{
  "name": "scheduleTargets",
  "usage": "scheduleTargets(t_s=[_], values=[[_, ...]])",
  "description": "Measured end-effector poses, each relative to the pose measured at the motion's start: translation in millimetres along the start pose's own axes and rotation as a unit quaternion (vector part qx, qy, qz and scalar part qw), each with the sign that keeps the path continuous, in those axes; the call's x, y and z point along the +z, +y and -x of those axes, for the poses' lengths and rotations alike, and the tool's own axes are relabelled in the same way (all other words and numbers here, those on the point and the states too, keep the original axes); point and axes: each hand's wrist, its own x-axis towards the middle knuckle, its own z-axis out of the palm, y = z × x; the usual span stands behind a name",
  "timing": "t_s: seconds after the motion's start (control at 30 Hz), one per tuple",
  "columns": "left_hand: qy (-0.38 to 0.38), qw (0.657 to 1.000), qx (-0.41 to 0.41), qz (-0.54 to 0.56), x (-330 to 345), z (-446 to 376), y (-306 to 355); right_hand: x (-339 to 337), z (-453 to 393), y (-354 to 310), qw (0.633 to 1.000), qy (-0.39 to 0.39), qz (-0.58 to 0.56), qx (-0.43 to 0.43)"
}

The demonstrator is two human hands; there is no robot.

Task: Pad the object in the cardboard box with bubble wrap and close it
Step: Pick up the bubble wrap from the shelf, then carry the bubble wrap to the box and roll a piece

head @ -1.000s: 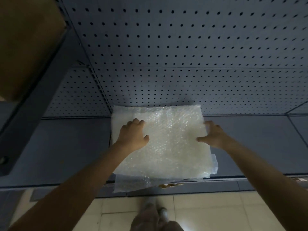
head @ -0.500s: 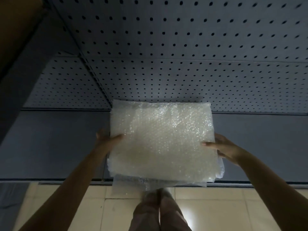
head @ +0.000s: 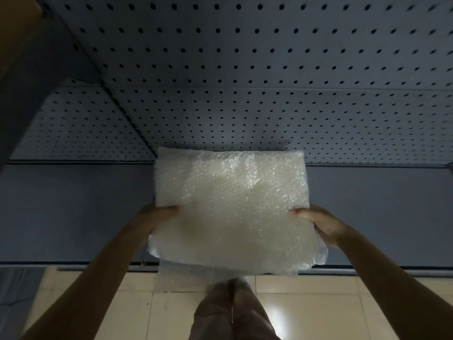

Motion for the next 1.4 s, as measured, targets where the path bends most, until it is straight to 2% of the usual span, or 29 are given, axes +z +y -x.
scheduleTargets(t_s=[0.27,0.47,0.7,1.03,1.23,1.4], values=[[-0.029,1.0,0.0,0.003,56,5,23,-48,50,19,0.996,0.039,-0.071,-0.033],[-0.177,0.983,0.03,-0.024,111,12,58,-79,105,52,0.981,0.126,-0.137,-0.054],[-0.262,0.954,0.071,-0.125,204,9,89,-107,180,113,0.944,0.247,-0.21,-0.068],[-0.36,0.891,0.113,-0.254,354,49,99,-90,286,216,0.837,0.411,-0.354,-0.063],[-0.415,0.838,0.125,-0.333,443,82,87,-79,330,267,0.766,0.48,-0.425,-0.051],[-0.443,0.797,0.13,-0.39,515,113,70,-85,367,310,0.723,0.521,-0.454,-0.029]])
